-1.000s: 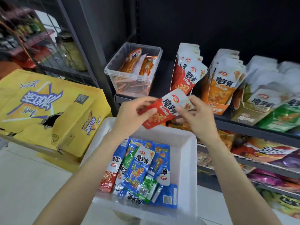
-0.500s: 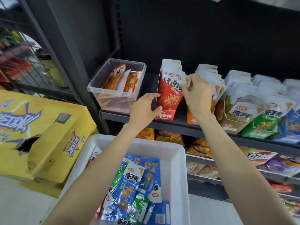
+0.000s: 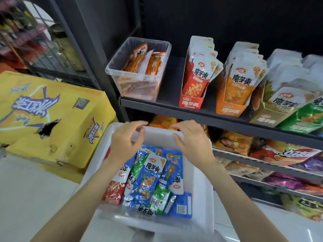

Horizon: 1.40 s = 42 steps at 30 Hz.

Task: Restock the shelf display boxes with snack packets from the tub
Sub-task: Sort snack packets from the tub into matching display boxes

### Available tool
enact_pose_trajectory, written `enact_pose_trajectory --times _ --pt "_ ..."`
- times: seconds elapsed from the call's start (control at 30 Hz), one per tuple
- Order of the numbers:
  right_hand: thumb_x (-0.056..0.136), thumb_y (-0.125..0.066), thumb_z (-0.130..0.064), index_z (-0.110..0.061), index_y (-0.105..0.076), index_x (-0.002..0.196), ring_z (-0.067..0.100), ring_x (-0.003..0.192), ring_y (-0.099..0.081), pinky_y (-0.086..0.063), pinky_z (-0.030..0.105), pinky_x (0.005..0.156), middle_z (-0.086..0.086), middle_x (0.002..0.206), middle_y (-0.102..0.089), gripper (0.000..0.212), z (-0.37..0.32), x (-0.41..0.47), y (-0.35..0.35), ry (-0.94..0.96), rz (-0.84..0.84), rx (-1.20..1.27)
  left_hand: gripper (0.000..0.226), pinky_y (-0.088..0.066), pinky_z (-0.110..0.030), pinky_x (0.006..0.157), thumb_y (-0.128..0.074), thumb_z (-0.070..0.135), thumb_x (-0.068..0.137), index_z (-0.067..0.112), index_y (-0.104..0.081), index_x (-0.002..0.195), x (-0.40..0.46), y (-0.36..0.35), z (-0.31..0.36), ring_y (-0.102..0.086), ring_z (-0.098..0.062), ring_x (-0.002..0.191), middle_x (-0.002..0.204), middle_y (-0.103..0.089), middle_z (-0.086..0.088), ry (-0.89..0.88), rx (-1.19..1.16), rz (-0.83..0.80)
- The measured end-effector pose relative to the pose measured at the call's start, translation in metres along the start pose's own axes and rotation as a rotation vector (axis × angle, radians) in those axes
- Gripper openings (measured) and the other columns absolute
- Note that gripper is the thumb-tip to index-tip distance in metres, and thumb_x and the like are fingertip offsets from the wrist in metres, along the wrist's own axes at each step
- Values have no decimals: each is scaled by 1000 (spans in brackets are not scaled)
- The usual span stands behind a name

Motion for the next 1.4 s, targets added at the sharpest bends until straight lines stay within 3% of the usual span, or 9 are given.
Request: enact_pose_trajectory --times 0.2,0.43,0.63,0.77,0.83,0.97,1.13,1.27,1.4 --pt "95 -53 -37 -20 -46 137 21 131 -38 -28 35 109 0 139 -47 46 -25 -45 -110 -5 -716 19 54 -49 -38 79 -63 46 83 17 -50 126 -92 -10 -79 -56 -24 102 114 -58 -2 437 279 -543" --pt "92 -55 -45 -21 -41 142 21 136 -28 -23 41 109 0 149 -34 57 -36 -69 -137 77 -918 -114 77 -42 -37 98 -64 55 79 16 -34 139 -115 -32 -86 -44 -27 122 133 -44 -7 509 466 -866" --pt "92 -54 -47 -25 -38 143 18 138 -28 -20 38 112 -3 150 -33 58 -35 -69 -132 72 -908 -103 41 -49 -35 84 -52 34 91 15 -52 128 -105 -22 -83 -62 -26 102 117 -61 -8 398 466 -911" --pt "93 -58 -36 -27 -40 141 15 132 -38 -28 32 110 -5 143 -43 53 -36 -49 -104 -71 -612 180 19 -51 -32 62 -58 16 91 18 -70 106 -75 22 -64 -67 -24 70 78 -72 -5 365 327 -485" --pt "91 -62 -29 -23 -48 136 14 124 -45 -34 22 105 -3 134 -51 48 -32 -34 -82 -177 -367 339 18 -55 -32 73 -65 19 88 23 -73 104 -63 43 -56 -69 -16 74 85 -74 6 487 104 -343" --pt "88 -67 -29 -24 -53 130 9 123 -40 -19 5 102 -5 131 -51 45 -32 -14 -48 -178 -234 351 22 -55 -38 82 -67 32 85 52 -68 94 -51 39 -38 -68 -15 83 91 -66 33 575 -192 -552" --pt "85 -70 -29 -25 -68 106 2 94 -56 -42 23 87 -10 98 -69 22 -34 -14 -39 -135 -476 370 27 -50 -19 78 -73 21 81 39 -67 100 -30 19 -4 -64 5 85 88 -70 23 499 -351 -533" --pt "81 -74 -15 -23 -60 81 0 73 -60 -47 15 73 -10 78 -66 16 -5 -24 -14 -377 -306 561 51 -55 -21 67 -75 15 78 31 -55 123 -14 8 8 -67 -6 83 94 -70 4 668 -590 -233" --pt "82 -70 -3 -17 -57 80 -1 70 -64 -48 13 62 -2 81 -67 19 25 -39 14 -644 -94 870 36 -56 -23 70 -70 12 82 23 -59 114 4 -29 40 -68 -10 89 99 -71 5 714 -750 -317"
Point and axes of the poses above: each hand's wrist, its own x-axis towards the middle knuckle, its own y-axis out of the back of the hand, z = x × y, the point moved 6 cm from there along x, towards the middle knuckle
